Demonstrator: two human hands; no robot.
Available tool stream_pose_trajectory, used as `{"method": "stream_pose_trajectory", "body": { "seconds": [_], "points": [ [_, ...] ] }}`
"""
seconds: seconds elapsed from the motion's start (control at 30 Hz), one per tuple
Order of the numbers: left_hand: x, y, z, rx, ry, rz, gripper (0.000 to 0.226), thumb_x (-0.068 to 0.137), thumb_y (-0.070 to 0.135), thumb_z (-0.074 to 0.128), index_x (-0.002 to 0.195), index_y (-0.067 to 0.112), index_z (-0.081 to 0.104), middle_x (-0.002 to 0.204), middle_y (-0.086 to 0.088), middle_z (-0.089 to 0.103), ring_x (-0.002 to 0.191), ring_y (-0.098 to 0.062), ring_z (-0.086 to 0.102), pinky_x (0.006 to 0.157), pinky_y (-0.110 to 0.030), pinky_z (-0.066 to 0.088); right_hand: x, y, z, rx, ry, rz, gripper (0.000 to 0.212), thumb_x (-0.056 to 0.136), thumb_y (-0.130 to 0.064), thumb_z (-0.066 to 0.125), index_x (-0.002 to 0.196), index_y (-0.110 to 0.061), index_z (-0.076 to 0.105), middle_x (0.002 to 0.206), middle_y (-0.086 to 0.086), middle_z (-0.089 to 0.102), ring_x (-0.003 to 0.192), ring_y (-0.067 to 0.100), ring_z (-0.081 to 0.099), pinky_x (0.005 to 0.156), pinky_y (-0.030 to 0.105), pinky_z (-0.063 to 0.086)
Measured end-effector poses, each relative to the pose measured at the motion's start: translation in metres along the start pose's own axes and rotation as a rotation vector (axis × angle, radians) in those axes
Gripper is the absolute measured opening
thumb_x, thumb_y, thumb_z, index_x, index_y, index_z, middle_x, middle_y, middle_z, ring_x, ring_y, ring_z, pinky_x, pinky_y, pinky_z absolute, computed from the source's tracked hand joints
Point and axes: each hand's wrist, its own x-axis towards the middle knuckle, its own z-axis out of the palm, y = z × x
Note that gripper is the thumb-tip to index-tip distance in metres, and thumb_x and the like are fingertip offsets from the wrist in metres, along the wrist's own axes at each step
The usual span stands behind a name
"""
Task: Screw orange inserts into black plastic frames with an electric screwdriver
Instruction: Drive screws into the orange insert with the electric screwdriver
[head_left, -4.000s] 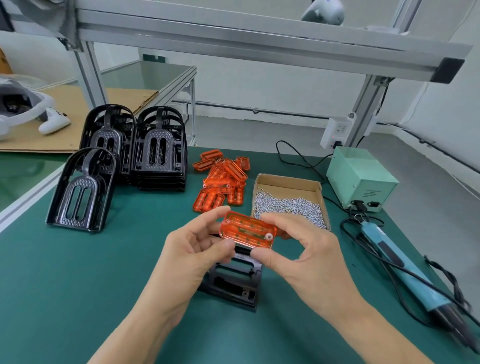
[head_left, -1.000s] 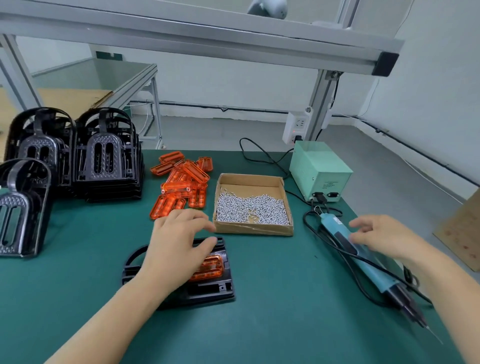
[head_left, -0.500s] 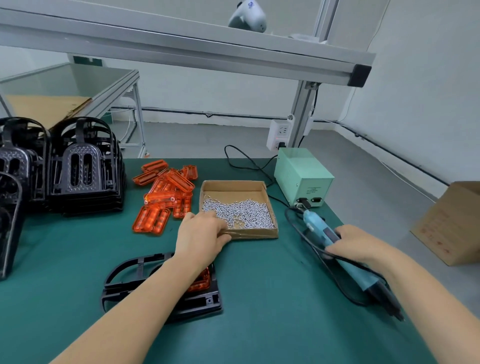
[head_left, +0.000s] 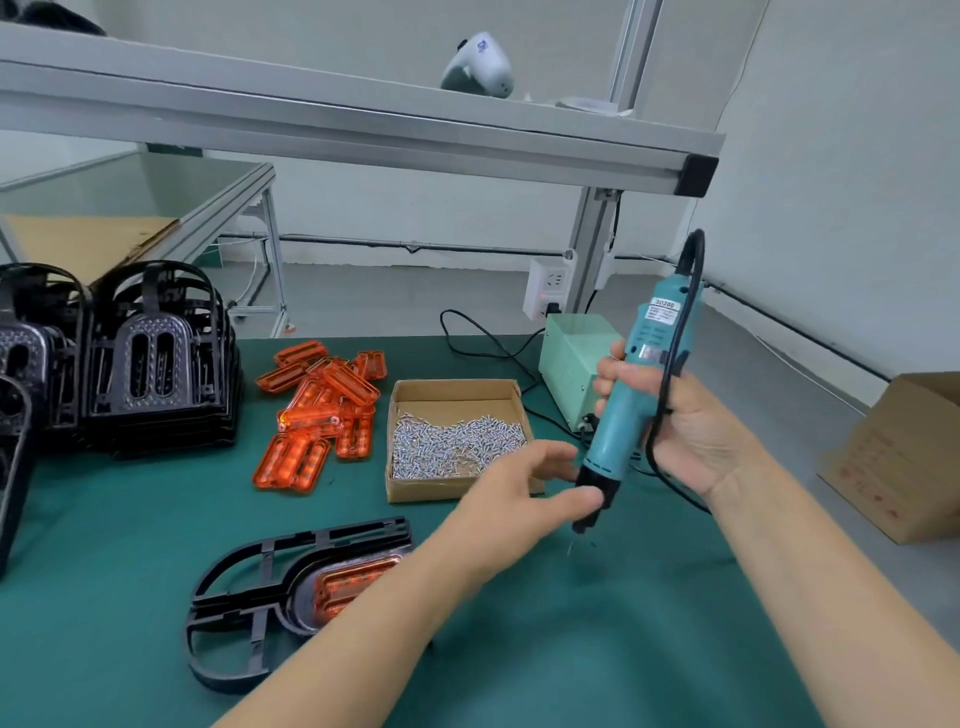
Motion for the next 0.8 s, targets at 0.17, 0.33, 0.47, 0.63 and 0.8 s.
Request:
{"method": "stream_pose_trajectory", "body": {
  "seconds": [0.17, 0.33, 0.47, 0.63, 0.8],
  "points": [
    [0.014, 0.008, 0.012, -0.216, -0.173, -0.101, 0.029, 0.076, 0.029, 0.07, 0.096, 0.011, 0.059, 0.079, -0.004, 0.063, 0.073, -0.018, 0.057, 0.066, -0.023, 0.044, 0.002, 0.017, 0.01, 0.14, -0.216, 0.044, 0.05, 0.054, -0.013, 0.086, 0.098, -0.013, 0.061, 0.081, 0.002, 0.056, 0.074, 0.015, 0.057, 0.074, 0.027, 0.053],
    [0.015, -0.003, 0.001, -0.274, -0.087, -0.117, 0.019, 0.077, 0.018, 0.073, 0.075, 0.015, 0.054, 0.056, -0.003, 0.054, 0.046, -0.013, 0.049, 0.048, -0.019, 0.037, 0.009, 0.024, 0.015, 0.041, -0.232, 0.171, 0.051, 0.067, -0.03, 0.085, 0.109, -0.007, 0.066, 0.09, 0.004, 0.065, 0.084, 0.016, 0.064, 0.08, 0.029, 0.055],
    [0.015, -0.016, -0.007, -0.113, 0.366, -0.096, 0.018, 0.084, 0.018, 0.07, 0.085, 0.017, 0.053, 0.063, -0.001, 0.05, 0.045, -0.008, 0.043, 0.044, -0.015, 0.035, 0.017, 0.023, 0.01, -0.18, 0.239, 0.254, 0.013, 0.09, -0.027, 0.063, 0.094, -0.014, 0.063, 0.093, 0.005, 0.065, 0.08, 0.015, 0.061, 0.08, 0.028, 0.049],
    [0.014, -0.024, -0.015, 0.161, 0.5, -0.036, 0.023, 0.091, 0.031, 0.06, 0.102, 0.019, 0.044, 0.083, -0.001, 0.051, 0.072, -0.014, 0.046, 0.058, -0.023, 0.039, -0.018, 0.039, 0.015, -0.541, 0.726, -0.351, 0.008, 0.094, -0.027, 0.057, 0.099, -0.033, 0.058, 0.094, -0.019, 0.061, 0.086, -0.007, 0.055, 0.074, 0.012, 0.038],
    [0.012, -0.017, 0.002, 0.633, 0.567, 0.162, 0.029, 0.092, 0.011, 0.051, 0.119, 0.019, 0.043, 0.102, 0.003, 0.051, 0.096, -0.02, 0.046, 0.085, -0.033, 0.033, -0.018, 0.059, 0.062, -0.371, 0.323, -0.043, 0.056, 0.073, -0.048, 0.074, 0.118, -0.024, 0.051, 0.1, -0.012, 0.066, 0.079, -0.009, 0.063, 0.064, 0.01, 0.045]
  ]
}}
